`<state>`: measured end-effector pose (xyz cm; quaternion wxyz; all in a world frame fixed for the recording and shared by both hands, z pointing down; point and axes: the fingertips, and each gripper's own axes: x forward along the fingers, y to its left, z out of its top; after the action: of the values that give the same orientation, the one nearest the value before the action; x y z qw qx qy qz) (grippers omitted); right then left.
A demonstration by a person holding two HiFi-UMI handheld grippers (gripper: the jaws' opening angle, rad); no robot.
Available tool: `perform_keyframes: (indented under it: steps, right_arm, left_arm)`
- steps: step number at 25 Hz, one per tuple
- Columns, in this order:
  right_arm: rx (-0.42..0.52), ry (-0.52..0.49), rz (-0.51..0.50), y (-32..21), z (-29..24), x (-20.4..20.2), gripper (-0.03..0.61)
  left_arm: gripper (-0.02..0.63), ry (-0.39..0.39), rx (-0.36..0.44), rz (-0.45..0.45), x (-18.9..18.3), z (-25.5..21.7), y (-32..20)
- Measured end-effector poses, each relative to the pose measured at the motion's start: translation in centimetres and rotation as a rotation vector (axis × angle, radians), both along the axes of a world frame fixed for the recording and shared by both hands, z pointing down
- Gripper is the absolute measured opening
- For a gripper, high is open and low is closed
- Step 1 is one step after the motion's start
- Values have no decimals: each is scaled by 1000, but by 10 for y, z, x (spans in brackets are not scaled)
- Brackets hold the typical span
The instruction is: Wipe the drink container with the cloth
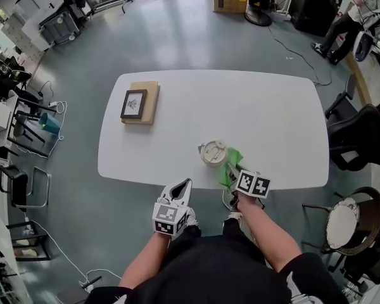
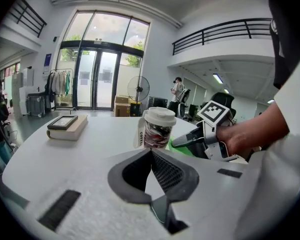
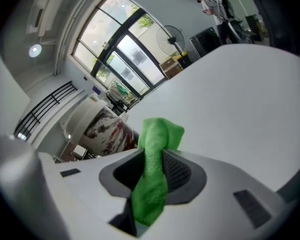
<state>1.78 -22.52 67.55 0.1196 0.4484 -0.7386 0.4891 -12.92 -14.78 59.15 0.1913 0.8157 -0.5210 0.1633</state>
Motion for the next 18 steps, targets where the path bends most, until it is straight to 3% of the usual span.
perform_keyframes:
  steps: [4, 7, 18]
  right_arm:
    - [190, 41, -117, -16, -46, 10, 112]
    - [276, 79, -168, -28, -70, 20, 113]
    - [371, -48, -469, -67, -101, 18, 110]
  left_arm:
    - [14, 2, 32, -17, 7, -8, -13]
    - [14, -11, 52, -23, 13, -14, -21]
    - [14, -63, 70, -108, 33, -25, -35]
